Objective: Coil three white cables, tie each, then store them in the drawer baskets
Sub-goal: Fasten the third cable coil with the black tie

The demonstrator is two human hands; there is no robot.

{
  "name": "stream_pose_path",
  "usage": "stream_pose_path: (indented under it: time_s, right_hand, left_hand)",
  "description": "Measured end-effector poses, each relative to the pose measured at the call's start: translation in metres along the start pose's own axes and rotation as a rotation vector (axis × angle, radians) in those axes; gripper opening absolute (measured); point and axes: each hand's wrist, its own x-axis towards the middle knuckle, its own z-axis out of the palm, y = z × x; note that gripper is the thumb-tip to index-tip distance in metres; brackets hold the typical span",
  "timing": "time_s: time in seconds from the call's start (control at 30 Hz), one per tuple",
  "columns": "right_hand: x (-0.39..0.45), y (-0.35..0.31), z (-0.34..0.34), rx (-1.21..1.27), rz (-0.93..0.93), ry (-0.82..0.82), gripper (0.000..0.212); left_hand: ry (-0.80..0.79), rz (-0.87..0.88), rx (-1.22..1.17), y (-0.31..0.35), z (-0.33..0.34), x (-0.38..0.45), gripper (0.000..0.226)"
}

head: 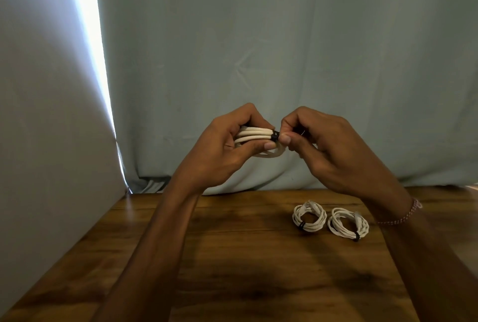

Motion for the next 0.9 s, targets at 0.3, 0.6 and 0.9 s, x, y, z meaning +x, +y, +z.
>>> stream_pose_path:
  time_s: [0.3,0.6,0.9]
  right_hand:
    - [-0.002,0.002,-0.011,0.295,0.116,-0.013,0.01]
    - [-0.002,-0.003,-0.015,0.251,0.179,0.057,0.033]
    - [0.001,-0.011,-0.005,0.129,0.208,0.182,0.015]
  left_hand:
    - [-0.054,-0.012,-0.061,0.002,0.005,0.0,0.017]
    - [0.045,0.013,-0.029,-0.004,0.011,0.003,0.019]
    - [0.104,-0.013,-0.028,-0.004,0.017,0.003,0.017]
